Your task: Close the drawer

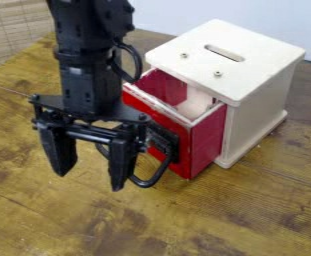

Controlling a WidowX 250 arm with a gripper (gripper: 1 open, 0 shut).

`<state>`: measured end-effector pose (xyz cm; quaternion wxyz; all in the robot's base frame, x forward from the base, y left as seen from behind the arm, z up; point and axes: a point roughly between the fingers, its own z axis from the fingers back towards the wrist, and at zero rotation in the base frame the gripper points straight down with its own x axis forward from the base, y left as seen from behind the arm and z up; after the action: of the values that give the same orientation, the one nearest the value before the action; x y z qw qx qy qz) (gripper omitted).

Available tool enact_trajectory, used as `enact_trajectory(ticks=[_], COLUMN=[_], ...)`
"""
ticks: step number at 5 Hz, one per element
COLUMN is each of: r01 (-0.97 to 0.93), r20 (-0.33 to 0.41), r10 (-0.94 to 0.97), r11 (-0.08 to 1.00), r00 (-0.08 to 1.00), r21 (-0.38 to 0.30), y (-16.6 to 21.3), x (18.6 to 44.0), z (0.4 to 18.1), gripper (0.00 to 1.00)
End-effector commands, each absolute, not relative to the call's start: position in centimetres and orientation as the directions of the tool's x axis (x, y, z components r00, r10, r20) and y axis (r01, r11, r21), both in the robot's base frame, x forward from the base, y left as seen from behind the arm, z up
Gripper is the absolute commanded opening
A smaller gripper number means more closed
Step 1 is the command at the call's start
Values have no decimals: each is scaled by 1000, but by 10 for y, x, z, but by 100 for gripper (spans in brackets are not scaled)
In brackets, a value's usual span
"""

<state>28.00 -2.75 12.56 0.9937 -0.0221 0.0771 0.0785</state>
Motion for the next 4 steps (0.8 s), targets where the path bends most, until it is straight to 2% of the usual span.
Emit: enact_trajectory(ticks=[1, 3, 4], r01=[-220, -328, -317], r20=[-108, -124, -131], r10=[214, 321, 311], r11=[974, 944, 948], r00=[971, 939, 942], r21=[-46, -37, -31], y=[-31, -26, -27], x=[289, 290, 283], z=[132, 116, 120], gripper=[100, 100, 100])
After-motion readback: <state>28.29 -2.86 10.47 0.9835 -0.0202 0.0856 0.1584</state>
